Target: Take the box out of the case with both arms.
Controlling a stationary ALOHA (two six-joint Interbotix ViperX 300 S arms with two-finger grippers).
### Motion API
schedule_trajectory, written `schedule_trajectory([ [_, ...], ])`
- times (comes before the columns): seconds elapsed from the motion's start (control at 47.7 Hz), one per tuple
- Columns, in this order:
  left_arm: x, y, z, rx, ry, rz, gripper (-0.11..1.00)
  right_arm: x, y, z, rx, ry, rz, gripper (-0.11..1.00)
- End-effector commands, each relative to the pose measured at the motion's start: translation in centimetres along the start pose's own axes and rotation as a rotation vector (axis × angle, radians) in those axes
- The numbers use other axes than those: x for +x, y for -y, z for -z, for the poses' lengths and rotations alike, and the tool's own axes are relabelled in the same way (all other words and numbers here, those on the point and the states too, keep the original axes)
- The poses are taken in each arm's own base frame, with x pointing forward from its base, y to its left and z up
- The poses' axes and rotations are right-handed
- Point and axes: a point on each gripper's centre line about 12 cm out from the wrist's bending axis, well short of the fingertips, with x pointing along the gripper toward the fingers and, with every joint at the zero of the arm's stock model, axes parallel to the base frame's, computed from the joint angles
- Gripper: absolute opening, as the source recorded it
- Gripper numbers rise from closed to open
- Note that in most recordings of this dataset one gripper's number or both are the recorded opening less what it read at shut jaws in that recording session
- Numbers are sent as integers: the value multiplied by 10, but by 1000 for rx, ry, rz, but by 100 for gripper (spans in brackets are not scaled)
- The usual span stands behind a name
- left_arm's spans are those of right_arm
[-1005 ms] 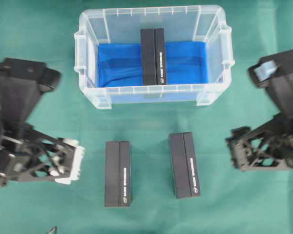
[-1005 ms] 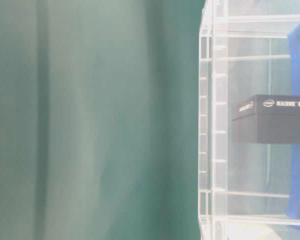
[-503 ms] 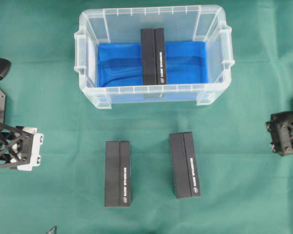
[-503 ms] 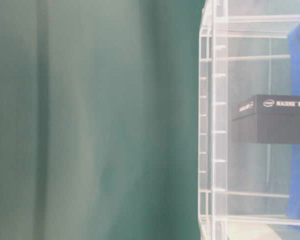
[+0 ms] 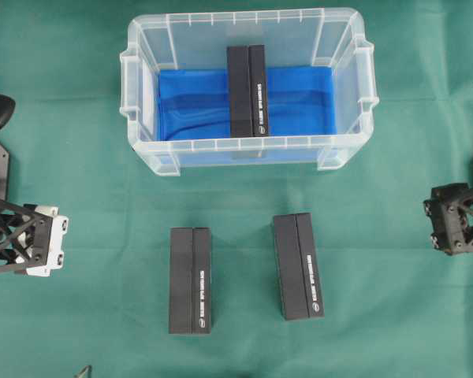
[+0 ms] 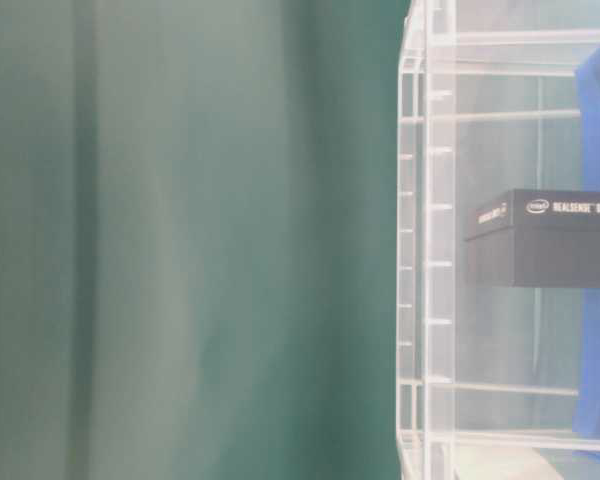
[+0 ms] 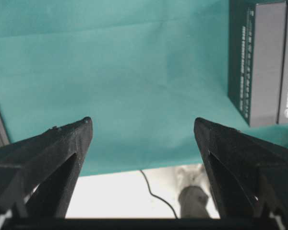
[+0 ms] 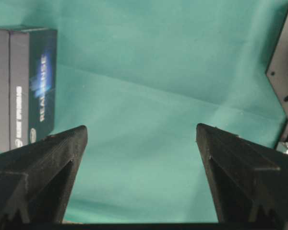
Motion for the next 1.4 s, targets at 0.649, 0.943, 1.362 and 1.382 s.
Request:
schedule_trajectory([
  [0.649,-7,-6,-94,5,48,19,82,6,19,-108,-9,72,13,90],
  [0.943,-8,-13,-140,0,82,5,82,21,29,-156,-26,91,43,90],
  [1.362,-8,-17,-158,-8,94,-5,82,27,36,-171,-26,80,52,90],
  [1.382,-7,-17,-158,-8,94,-8,82,27,36,-171,-25,80,50,90],
])
